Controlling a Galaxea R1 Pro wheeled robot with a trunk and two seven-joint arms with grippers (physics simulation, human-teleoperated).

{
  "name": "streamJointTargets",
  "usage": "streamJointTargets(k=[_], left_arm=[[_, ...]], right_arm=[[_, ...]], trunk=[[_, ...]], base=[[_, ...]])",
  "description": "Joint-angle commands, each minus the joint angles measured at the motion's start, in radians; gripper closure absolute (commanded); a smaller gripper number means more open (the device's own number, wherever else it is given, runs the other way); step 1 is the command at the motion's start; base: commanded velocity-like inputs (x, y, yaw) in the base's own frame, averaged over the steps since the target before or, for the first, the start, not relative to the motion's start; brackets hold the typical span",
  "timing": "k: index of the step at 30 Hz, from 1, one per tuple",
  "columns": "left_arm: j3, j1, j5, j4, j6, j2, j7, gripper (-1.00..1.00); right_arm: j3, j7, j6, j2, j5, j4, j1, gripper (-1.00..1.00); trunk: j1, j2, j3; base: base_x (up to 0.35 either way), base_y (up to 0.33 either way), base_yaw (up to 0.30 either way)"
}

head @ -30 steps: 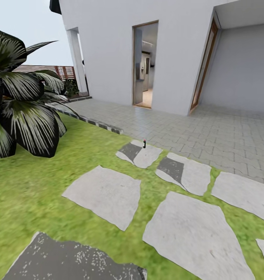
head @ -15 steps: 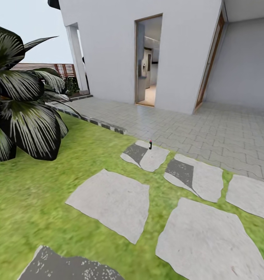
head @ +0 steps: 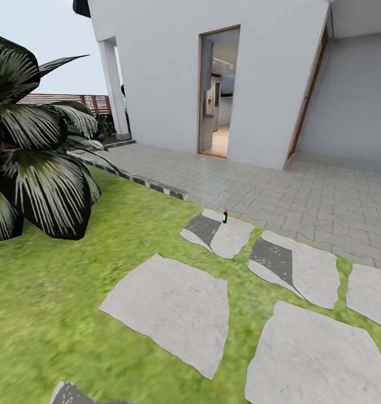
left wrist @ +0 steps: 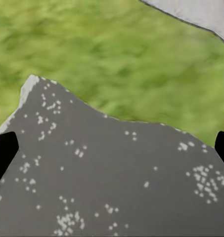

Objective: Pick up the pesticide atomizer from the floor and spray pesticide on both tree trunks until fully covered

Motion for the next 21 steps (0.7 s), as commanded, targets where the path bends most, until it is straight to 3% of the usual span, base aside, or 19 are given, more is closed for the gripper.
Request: streamJointTargets(k=[1,11,21], left_arm=[[-0.003,-0.001,0.010,0.001,-0.003,0.000,0.000,-1.00],[-0.003,-0.001,0.011,0.003,-0.003,0.000,0.000,-1.00],[-0.003,-0.001,0.012,0.003,-0.003,0.000,0.000,-1.00]], right_arm=[[0.000,-0.001,-0.003,0.000,0.001,0.000,0.000,-1.00],[0.000,-0.001,-0.003,0.000,0.001,0.000,0.000,-1.00],[0.000,-0.001,-0.003,0.000,0.001,0.000,0.000,-1.00]], trunk=[[0.000,0.000,-0.001],[0.000,0.000,-0.001],[0.000,0.000,-0.001]], base=[[0.287,0.209,0.000],[0.287,0.209,-0.041],[0.287,0.211,-0.223]])
